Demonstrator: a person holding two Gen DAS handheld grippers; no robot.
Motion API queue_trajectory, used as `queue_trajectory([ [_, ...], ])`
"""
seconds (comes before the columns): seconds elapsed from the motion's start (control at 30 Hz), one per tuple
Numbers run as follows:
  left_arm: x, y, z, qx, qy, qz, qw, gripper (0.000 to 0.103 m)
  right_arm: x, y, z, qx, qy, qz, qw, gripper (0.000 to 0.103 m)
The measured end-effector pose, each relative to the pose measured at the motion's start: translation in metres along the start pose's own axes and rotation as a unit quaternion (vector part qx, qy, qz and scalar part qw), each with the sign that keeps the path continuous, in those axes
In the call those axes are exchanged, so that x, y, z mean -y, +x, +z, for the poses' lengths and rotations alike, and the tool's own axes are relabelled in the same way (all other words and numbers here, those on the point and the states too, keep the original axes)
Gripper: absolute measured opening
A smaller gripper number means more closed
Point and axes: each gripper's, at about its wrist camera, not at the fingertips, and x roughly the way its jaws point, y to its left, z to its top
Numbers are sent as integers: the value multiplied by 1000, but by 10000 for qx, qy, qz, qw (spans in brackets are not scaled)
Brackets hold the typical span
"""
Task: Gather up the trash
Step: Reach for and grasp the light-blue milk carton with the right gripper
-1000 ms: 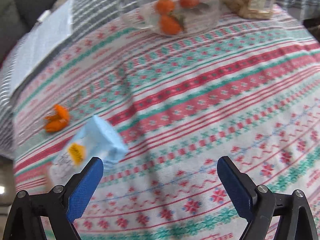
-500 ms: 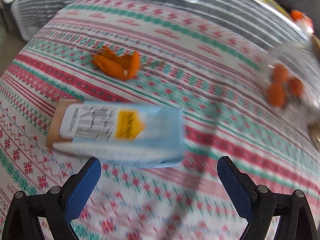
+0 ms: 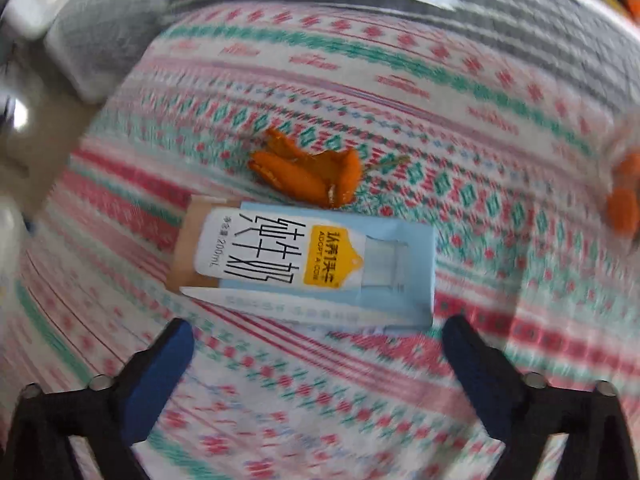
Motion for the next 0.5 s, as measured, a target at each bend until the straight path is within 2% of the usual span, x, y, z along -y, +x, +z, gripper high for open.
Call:
queue_trajectory([
  [0.07, -4, -1, -1, -5, -38, -27, 10000, 92, 7, -4, 4, -90, 750, 213, 9969, 102],
  [0.13, -9, -4, -2, 10, -77, -42, 10000, 92, 13, -3, 10, -93, 1397, 249, 9898, 102],
  [0.17, -11, -5, -2, 27, -93, -49, 9999, 92, 15, -1, 13, -43, 1760, 153, 9843, 102],
  [0.3, -18, -10, -3, 87, -168, -71, 9998, 92, 10, 20, 18, 244, 2934, -783, 9525, 102],
  [0.4, -20, -12, -4, 64, -223, -148, 9996, 92, 4, 30, 15, 473, 3277, -898, 9393, 102],
  [0.47, -18, -15, -5, 78, -178, -190, 9996, 92, -3, 32, 16, 548, 3231, -1012, 9393, 102],
  [0.5, -16, -16, -5, 100, -132, -196, 9997, 92, -7, 30, 17, 541, 3069, -1113, 9437, 102],
])
